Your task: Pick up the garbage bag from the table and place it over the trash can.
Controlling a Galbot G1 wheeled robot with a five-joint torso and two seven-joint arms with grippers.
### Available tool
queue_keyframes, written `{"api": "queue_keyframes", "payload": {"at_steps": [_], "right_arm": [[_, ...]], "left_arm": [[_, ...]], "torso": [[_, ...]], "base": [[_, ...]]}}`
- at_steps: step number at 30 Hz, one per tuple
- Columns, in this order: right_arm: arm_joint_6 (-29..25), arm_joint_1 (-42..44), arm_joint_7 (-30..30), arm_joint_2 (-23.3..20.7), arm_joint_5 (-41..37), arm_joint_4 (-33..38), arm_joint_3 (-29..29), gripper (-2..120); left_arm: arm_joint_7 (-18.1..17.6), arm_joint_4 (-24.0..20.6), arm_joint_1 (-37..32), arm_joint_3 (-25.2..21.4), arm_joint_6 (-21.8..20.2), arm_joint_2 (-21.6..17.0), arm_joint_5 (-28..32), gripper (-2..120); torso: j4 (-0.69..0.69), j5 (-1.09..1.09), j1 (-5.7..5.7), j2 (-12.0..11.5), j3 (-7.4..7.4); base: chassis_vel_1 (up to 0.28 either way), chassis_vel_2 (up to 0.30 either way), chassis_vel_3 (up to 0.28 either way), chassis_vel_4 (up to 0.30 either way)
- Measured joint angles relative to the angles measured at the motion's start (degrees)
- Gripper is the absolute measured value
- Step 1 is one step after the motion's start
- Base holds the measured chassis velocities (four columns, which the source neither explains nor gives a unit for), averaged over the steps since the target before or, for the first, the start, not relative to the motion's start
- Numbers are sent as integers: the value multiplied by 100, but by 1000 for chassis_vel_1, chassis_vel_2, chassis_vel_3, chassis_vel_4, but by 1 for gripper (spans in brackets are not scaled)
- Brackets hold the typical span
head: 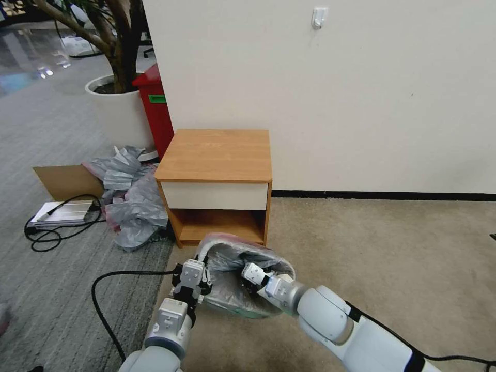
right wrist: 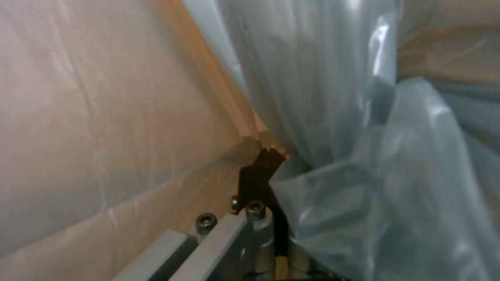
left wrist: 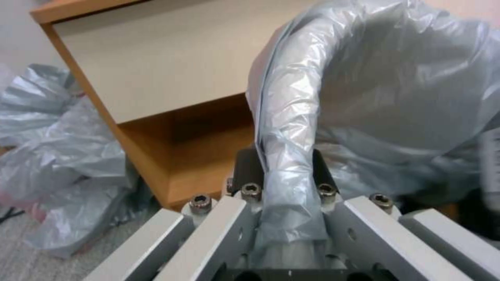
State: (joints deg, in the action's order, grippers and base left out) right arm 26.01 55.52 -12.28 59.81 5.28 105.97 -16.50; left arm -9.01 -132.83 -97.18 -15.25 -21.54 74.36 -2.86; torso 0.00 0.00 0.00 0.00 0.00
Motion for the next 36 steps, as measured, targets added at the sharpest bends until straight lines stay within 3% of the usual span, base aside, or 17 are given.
{"api": "queue_keyframes", "payload": {"at_steps": [9, 15, 19, 29, 32, 36], "right_arm": [[-13, -48, 38, 118, -1, -218, -8, 0], [-93, 269, 29, -120, -21, 230, 219, 0], [-278, 854, -54, -383, -36, 931, 697, 0], [-772, 1899, -142, -523, -108, 2018, 1763, 0], [-1107, 2341, -84, -406, -295, 2345, 2219, 0], [-1542, 2575, 107, -144, -507, 2411, 2466, 0]], "left_arm": [[1, -71, -41, 32, -57, 25, 66, 3], [-134, 49, 110, -183, -249, 43, 643, 3], [-364, 145, 284, -370, -525, 45, 1446, 3], [-729, 434, 504, -500, -793, 147, 2253, 3], [-1011, 467, 562, -566, -1226, 160, 3317, 3], [-1063, 507, 569, -612, -1570, 146, 3906, 3]], "torso": [[0, 0, 0, 0, 0], [0, 1, 0, 0, 0], [0, 0, 0, 0, 0], [0, 1, 0, 0, -1], [0, 0, 0, 0, -1], [0, 0, 0, 0, -1]], "base": [[0, 0, 0, 0], [0, 0, 0, 0], [0, 0, 0, 0], [0, 0, 0, 0], [0, 0, 0, 0], [0, 0, 0, 0]]}}
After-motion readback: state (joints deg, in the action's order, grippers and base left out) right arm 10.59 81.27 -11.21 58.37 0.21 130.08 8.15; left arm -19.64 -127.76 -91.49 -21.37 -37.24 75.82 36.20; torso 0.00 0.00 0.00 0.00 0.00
